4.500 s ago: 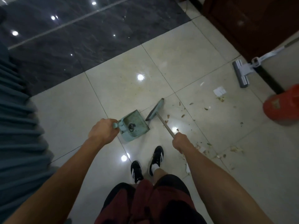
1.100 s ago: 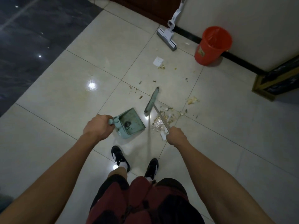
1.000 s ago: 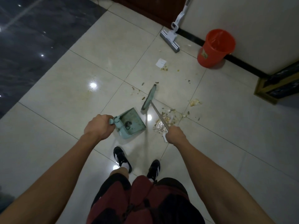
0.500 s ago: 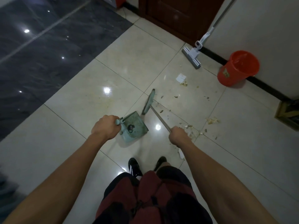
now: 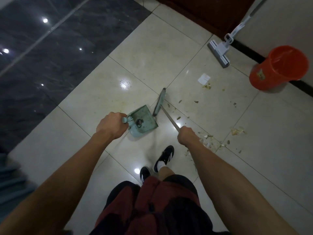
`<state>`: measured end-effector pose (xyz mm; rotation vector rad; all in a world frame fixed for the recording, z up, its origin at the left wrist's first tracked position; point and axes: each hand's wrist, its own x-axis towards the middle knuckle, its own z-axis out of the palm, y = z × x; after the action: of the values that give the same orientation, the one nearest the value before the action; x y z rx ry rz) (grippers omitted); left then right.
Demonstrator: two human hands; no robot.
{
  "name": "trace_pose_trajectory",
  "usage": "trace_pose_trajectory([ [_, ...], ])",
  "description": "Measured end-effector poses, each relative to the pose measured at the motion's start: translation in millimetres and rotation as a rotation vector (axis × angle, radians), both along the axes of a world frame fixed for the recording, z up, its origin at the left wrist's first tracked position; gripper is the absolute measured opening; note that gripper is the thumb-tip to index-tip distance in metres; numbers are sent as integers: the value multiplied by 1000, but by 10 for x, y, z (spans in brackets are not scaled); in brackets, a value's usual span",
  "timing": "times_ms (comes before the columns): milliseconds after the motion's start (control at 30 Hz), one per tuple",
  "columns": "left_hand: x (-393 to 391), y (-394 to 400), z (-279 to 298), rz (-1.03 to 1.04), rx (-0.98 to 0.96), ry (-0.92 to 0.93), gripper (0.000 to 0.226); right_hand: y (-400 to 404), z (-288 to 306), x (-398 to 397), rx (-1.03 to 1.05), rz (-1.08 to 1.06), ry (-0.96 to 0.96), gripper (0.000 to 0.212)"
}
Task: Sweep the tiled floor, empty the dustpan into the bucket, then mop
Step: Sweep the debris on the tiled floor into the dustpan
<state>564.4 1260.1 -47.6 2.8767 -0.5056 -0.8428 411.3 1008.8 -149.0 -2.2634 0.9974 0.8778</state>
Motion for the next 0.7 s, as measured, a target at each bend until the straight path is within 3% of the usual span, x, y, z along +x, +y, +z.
trace_pose_trajectory([
  [333, 317, -700, -70, -125, 41, 18, 15, -519, -47, -212, -30, -135, 90, 29],
  [700, 187, -1064, -81, -375, -38, 33, 7, -292, 141, -1006, -75, -391, 169, 37],
])
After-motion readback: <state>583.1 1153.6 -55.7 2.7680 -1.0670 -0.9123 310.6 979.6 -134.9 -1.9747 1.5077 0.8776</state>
